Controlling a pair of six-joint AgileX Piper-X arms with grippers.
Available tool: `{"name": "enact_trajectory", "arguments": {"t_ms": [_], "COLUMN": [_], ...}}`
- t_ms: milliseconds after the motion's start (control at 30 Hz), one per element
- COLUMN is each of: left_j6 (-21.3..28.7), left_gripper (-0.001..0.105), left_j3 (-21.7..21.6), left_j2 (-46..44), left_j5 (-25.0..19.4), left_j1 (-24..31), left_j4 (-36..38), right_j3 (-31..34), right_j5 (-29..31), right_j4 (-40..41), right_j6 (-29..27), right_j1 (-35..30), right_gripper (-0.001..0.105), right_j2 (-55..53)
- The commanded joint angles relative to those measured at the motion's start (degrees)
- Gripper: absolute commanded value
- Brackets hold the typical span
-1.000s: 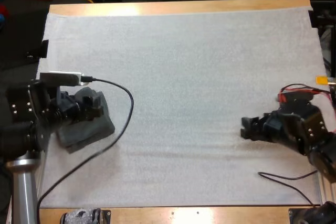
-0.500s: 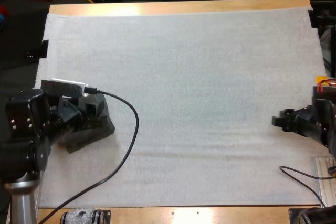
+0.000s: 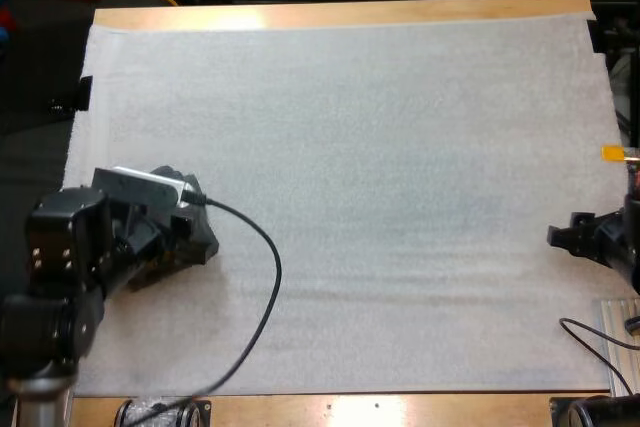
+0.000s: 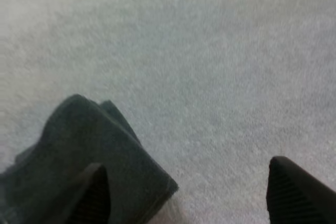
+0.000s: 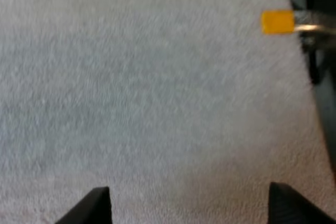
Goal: Pick towel from pile, fold and stack
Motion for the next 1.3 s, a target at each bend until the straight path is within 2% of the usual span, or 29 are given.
{"name": "enact_trajectory", "arguments": {"t_ms": [0,433,600,900,1267], "left_j6": [0.0,0.0,0.0,0.0,0.3], "left_gripper": [0.061,0.061,0.07,0.071,0.071], "left_j3": [-0.3,-0.3,-0.3,-0.3,0.0], "left_j2": [-1.7,-19.4,-26.1,-34.5,-46.2], "left_j5": [-0.6,-0.6,-0.6,-0.6,-1.5], "left_j1": [-0.2,-0.2,-0.2,-0.2,-0.2], "left_j4": [0.0,1.0,4.6,11.2,14.2], "right_j3": [-0.1,-0.1,-0.1,-0.1,-0.2], "right_j5": [0.5,0.5,0.5,0.5,0.5], "right_j4": [0.4,0.7,1.5,7.7,8.9], "right_j6": [-1.2,-2.4,-2.4,-2.4,0.5], "right_j1": [-0.2,-0.2,-0.2,-0.2,-0.2], "right_gripper": [0.06,0.06,0.06,0.06,0.06], "right_j2": [-1.5,-17.2,-24.8,-35.2,-46.3]}}
